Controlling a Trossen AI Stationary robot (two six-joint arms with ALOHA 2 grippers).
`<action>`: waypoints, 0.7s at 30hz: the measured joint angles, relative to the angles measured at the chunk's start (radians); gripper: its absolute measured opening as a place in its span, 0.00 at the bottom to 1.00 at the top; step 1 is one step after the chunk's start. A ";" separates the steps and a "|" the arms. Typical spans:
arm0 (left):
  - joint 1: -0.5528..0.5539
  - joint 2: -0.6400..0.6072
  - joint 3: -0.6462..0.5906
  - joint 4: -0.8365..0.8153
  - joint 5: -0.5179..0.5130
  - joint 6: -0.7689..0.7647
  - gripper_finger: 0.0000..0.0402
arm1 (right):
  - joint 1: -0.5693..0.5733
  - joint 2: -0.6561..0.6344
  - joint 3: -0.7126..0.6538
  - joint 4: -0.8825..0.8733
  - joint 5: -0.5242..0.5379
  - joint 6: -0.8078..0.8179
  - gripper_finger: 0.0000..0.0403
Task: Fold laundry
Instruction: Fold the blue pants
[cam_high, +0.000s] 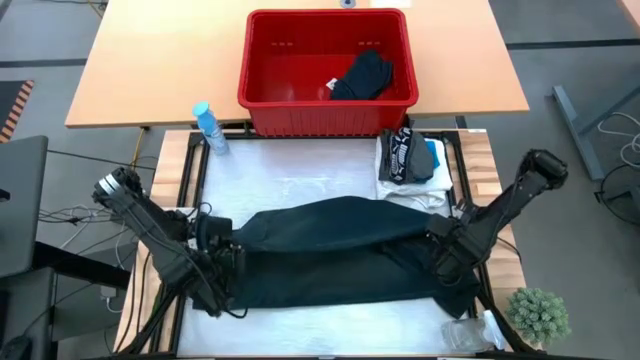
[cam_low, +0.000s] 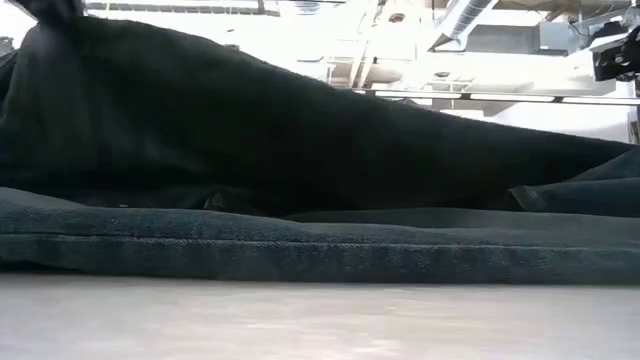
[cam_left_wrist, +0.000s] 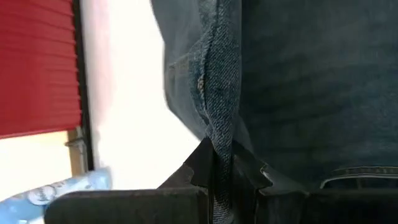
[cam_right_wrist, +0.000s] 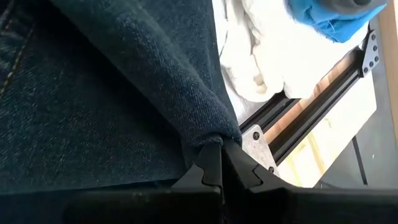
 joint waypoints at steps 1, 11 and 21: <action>-0.009 0.016 -0.009 0.003 0.011 -0.014 0.03 | 0.011 0.000 0.000 0.000 -0.001 0.009 0.05; -0.144 0.242 0.004 -0.015 0.108 0.007 0.03 | 0.122 0.000 0.002 0.007 -0.049 0.044 0.05; -0.242 0.253 0.005 -0.034 0.201 -0.220 0.03 | 0.189 0.012 0.148 -0.001 -0.066 -0.137 0.05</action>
